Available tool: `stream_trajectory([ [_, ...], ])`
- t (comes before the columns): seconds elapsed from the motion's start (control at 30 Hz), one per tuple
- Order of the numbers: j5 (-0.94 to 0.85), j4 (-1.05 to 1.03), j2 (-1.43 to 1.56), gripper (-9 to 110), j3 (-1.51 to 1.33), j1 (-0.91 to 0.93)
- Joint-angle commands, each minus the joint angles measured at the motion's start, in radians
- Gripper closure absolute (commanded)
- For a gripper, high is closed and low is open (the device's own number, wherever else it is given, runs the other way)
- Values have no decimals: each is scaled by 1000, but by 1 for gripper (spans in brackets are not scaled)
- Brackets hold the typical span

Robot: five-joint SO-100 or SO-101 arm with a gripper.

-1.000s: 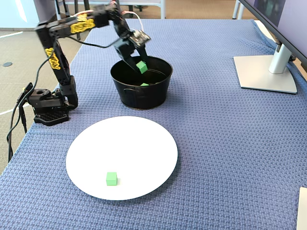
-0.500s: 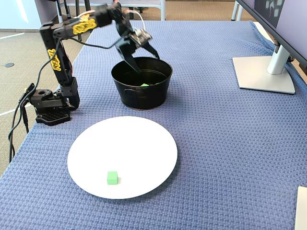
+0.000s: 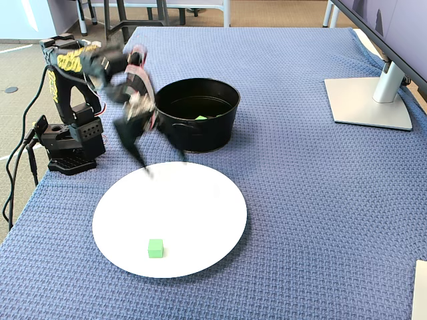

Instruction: Pick up the green cubes from the white plate and place them in the black recipient

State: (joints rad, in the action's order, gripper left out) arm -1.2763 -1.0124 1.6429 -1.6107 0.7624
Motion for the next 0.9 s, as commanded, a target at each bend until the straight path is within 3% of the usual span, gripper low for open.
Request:
stream_trajectory([
  [0.0, -158, 193, -64, 76, -81, 97],
  [0.17, -288, 416, -193, 75, -186, 153],
  [0.27, -282, 445, -259, 74, -146, 164],
  [0.47, 38, 448, -311, 73, -57, 147],
  [0.63, 321, 324, -324, 73, 40, 140],
  [0.87, 416, 201, -448, 75, 189, 141],
])
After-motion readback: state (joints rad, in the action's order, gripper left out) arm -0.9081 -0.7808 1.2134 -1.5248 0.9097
